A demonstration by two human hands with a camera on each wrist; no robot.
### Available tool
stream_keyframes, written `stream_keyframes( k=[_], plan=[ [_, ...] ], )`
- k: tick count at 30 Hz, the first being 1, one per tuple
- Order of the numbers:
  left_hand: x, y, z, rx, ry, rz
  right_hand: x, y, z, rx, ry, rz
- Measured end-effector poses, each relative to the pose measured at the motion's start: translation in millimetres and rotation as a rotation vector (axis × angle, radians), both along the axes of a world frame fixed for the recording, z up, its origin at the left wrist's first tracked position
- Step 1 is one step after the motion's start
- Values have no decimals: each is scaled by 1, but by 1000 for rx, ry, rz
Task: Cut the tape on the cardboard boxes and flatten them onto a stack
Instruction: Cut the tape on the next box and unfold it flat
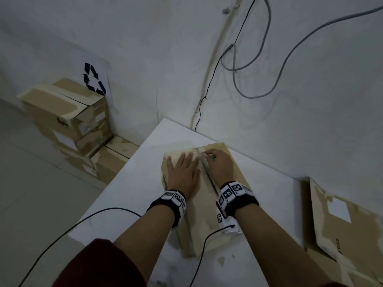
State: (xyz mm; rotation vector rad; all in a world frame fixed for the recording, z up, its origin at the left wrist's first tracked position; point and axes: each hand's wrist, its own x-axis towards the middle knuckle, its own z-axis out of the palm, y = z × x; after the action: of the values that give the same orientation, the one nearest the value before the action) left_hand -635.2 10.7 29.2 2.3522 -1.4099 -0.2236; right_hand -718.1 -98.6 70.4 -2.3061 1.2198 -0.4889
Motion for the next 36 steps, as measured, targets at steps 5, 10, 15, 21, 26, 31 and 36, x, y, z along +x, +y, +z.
stream_keyframes(
  k=[5,10,15,21,26,31,36],
  plan=[
    [-1,-1,-3,-18,7,9,7,0,-3,-1,-38,5],
    [0,-1,-3,-7,15,4,10,0,-2,-5,-2,25],
    [0,-2,-5,-19,14,4,12,-1,3,-31,92,100],
    [1,-2,-5,-6,13,-5,9,4,-2,-79,217,122],
    [0,-3,-1,32,23,-3,12,6,2,-122,268,149],
    [1,-1,0,45,10,-9,-5,20,-11,-154,306,120],
    [2,-3,0,60,-1,-7,-3,23,-5,-128,332,106]
  ],
)
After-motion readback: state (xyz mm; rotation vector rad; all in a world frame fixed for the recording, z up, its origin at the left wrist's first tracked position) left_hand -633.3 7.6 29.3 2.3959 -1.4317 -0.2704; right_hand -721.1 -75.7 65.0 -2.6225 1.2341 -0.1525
